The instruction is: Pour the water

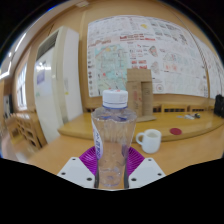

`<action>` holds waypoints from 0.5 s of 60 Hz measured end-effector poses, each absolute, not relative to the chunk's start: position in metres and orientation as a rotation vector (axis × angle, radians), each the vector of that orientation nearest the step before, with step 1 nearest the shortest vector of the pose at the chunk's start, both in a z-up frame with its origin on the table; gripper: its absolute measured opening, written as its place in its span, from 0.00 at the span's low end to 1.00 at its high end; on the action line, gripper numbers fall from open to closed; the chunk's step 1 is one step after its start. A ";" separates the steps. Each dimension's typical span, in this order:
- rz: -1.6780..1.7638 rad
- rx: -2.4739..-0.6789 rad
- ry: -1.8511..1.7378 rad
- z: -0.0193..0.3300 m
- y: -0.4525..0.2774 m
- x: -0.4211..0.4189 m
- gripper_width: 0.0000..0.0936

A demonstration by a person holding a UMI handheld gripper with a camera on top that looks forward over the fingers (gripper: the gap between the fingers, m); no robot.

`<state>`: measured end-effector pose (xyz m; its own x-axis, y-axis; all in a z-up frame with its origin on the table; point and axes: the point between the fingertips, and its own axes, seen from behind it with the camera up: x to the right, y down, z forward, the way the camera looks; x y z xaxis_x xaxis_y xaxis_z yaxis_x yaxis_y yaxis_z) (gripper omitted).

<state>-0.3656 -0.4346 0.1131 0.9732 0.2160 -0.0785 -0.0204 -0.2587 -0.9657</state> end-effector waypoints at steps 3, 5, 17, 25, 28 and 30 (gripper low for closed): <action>0.339 -1.792 -0.120 0.138 -0.425 -0.382 0.35; 0.418 -1.771 -0.090 0.156 -0.417 -0.391 0.35; 1.067 -1.599 0.227 0.259 -0.358 -0.427 0.35; 1.579 -1.370 0.526 0.301 -0.319 -0.408 0.35; 1.721 -1.268 0.648 0.306 -0.303 -0.394 0.35; 1.810 -1.199 0.725 0.307 -0.293 -0.385 0.35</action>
<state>-0.3851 -0.2930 0.3069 -0.2030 0.3203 -0.9253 -0.8704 -0.4919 0.0207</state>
